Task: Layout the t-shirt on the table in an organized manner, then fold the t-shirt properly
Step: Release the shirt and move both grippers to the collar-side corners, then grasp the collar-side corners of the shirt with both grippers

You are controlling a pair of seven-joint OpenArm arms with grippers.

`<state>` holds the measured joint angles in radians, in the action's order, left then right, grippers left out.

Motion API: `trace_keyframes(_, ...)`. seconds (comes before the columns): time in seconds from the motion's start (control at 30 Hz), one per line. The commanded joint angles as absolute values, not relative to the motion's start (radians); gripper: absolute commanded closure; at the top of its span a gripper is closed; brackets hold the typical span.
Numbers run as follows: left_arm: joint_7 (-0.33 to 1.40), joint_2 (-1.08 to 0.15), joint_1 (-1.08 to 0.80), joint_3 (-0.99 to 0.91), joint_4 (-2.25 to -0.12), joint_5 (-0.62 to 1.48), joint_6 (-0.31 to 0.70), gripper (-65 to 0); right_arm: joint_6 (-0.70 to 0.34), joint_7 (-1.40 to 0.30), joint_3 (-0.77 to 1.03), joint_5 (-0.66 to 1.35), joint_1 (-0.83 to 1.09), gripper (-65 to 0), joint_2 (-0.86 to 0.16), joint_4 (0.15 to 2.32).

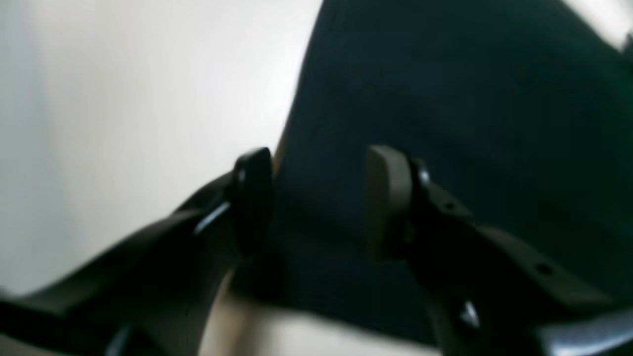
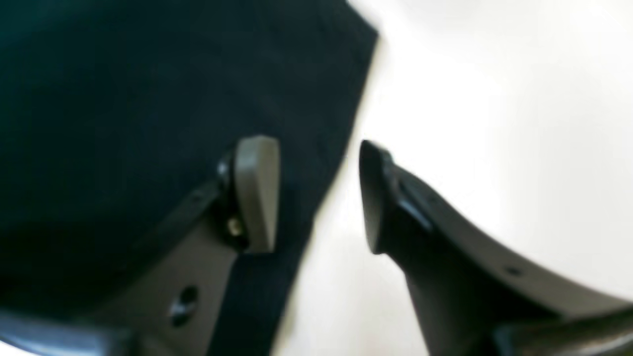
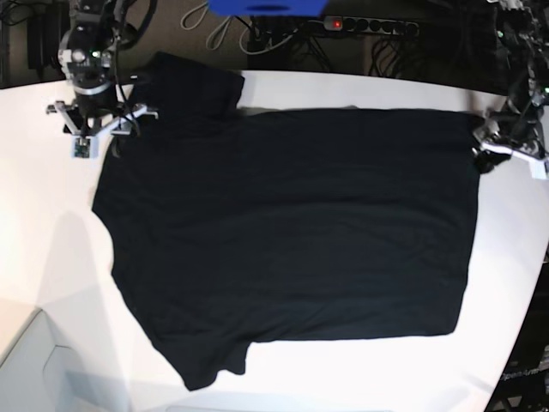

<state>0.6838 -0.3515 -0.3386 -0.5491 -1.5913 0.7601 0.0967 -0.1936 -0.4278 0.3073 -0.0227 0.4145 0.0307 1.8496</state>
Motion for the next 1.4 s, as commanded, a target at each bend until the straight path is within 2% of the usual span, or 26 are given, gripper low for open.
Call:
trace_keyframes(0.0, 0.661, -0.351, -0.338, -0.555, -1.613, 0.779, 0.101, -29.5, -0.193, -0.384, 0.312, -0.016, 0.410, -29.6, 0.035, 1.871)
trace_keyframes(0.17, 0.659, -0.283, -0.389, -0.619, -1.572, 0.774, 0.104, -29.8, -0.194, -0.384, 0.321, -0.016, 0.475, -30.2, 0.039, 1.870)
trace_keyframes(0.3, 0.659, -0.275, -0.387, -0.619, -1.572, 0.687, 0.104, -29.8, -0.194, -0.384, 0.321, -0.016, 0.504, -30.2, 0.041, 1.870)
trace_keyframes(0.4, 0.659, -0.254, -0.389, -0.619, -1.587, 0.627, 0.105, -29.9, -0.236, -0.383, 0.323, -0.016, 0.521, -30.2, 0.042, 1.870)
trace_keyframes(0.97, 0.671, -0.249, -0.392, -0.613, -1.573, 0.573, 0.105, -29.9, -0.249, -0.384, 0.325, -0.016, 0.576, -30.3, 0.070, 1.871)
trace_keyframes(1.2, 0.659, -0.282, -0.372, -0.504, -1.432, 0.575, 0.107, -29.9, -0.248, -0.384, 0.323, -0.018, 0.588, -39.1, 0.071, 1.871)
trace_keyframes(1.37, 0.657, -0.282, -0.369, -0.486, -1.428, 0.575, 0.107, -29.3, -0.249, -0.383, 0.318, -0.018, 0.618, -39.5, 0.071, 1.873)
